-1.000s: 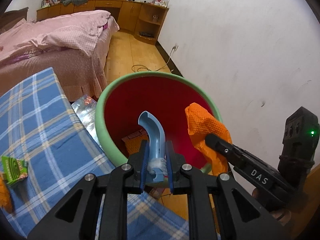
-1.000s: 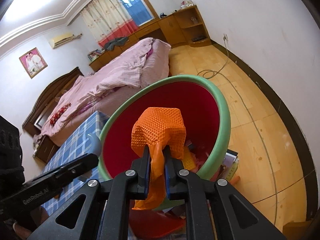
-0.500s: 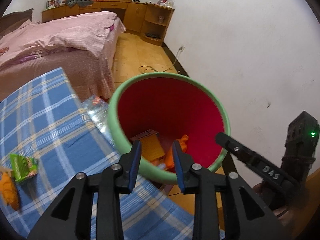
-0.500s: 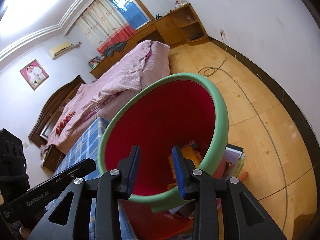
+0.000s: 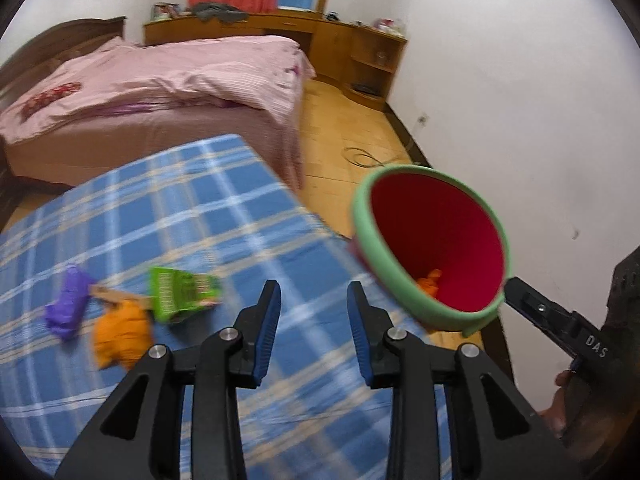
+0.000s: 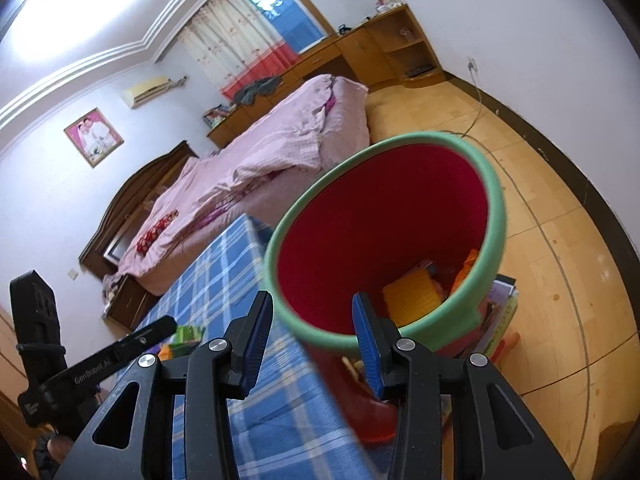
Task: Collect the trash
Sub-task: 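Move both open tools back over the table toward the purple bag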
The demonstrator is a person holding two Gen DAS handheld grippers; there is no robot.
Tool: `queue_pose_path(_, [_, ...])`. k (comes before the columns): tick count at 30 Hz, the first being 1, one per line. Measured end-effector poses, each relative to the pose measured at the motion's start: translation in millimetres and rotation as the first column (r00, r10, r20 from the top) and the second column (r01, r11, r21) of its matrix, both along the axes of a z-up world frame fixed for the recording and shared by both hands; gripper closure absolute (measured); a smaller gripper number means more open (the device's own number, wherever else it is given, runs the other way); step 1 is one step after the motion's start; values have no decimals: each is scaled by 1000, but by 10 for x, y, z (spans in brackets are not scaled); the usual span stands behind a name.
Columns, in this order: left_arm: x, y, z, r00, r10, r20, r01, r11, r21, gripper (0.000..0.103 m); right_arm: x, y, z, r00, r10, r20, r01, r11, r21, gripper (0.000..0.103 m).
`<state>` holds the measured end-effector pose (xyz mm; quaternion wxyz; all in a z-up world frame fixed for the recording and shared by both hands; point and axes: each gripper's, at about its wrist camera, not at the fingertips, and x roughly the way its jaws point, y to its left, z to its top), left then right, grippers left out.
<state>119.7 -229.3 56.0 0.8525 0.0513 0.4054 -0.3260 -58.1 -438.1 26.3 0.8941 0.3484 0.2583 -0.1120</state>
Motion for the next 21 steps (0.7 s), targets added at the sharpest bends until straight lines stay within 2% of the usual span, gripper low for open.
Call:
queue_pose_path(3, [96, 253, 19, 998, 56, 18, -56, 998, 16, 65, 46, 125, 16, 1000, 25, -10, -25, 1000, -3, 60])
queue_pose_path(9, [321, 784, 8, 979, 188, 83, -193, 979, 64, 48, 136, 307, 11, 998, 55, -40, -55, 998, -17, 60])
queue_pose_path(12, [462, 992, -43, 967, 240, 89, -248, 964, 100, 47, 151, 379, 5, 997, 67, -49, -68, 997, -22, 60])
queue_pose_path(15, [598, 1180, -118, 948, 303, 94, -314, 935, 162, 47, 172, 431, -3, 996, 75, -56, -76, 997, -26, 60])
queue_pose_path(21, [805, 1454, -261, 933, 354, 70, -361, 914, 185, 47, 252, 488, -107, 992, 81, -97, -81, 997, -6, 59])
